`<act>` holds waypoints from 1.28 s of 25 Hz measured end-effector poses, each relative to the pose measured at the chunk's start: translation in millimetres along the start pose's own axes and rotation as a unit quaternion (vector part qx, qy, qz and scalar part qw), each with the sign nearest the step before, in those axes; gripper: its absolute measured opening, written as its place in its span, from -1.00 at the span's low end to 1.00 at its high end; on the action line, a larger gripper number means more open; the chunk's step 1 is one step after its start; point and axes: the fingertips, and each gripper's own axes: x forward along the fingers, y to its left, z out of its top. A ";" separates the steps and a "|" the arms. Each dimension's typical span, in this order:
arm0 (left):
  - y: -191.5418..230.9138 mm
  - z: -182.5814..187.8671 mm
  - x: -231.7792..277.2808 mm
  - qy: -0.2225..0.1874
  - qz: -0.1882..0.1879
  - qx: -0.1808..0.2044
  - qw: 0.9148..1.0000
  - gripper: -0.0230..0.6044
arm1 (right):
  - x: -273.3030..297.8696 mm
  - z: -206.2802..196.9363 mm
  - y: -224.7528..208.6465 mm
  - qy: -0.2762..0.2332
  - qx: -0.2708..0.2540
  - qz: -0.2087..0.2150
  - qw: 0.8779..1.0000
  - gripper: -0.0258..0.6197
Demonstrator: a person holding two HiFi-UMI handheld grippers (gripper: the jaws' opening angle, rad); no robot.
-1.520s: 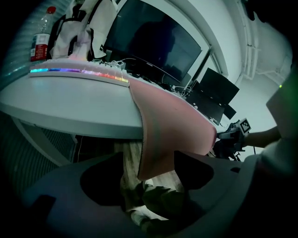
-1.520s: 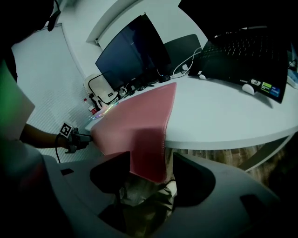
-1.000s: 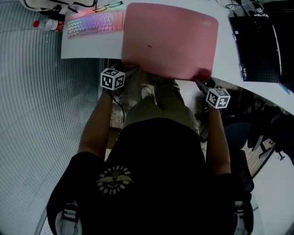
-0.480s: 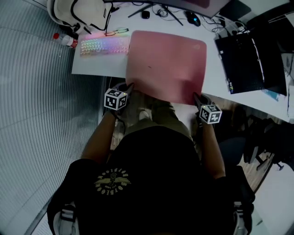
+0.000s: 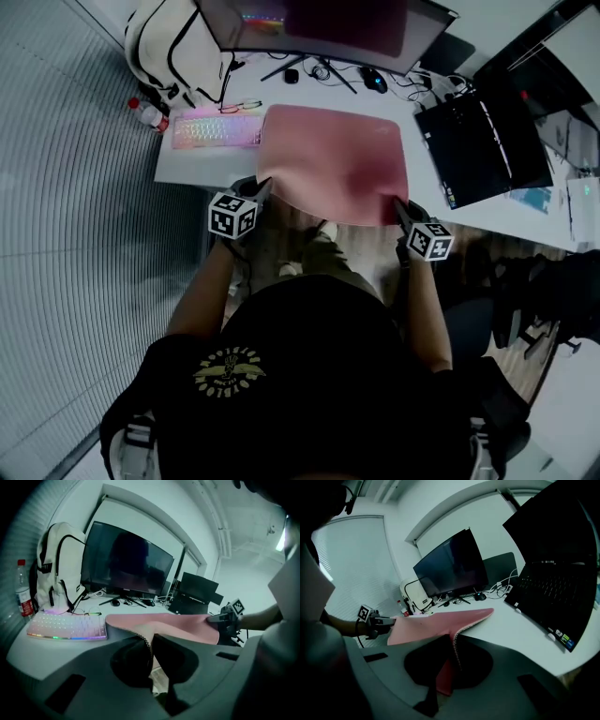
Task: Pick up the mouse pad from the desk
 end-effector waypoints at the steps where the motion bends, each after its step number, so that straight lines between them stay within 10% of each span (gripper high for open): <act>1: -0.5 8.3 -3.0 -0.006 0.001 0.001 1.000 -0.86 | -3.0 6.7 0.9 -0.007 0.004 0.002 1.000 -0.87; 13: -3.1 117.4 -47.0 -0.104 0.013 0.022 0.994 -0.86 | -49.8 126.5 16.1 -0.142 0.040 0.039 0.988 -0.87; 32: -44.3 290.9 -148.7 -0.256 0.019 0.112 0.960 -0.86 | -149.2 285.2 106.8 -0.277 -0.077 0.092 0.953 -0.87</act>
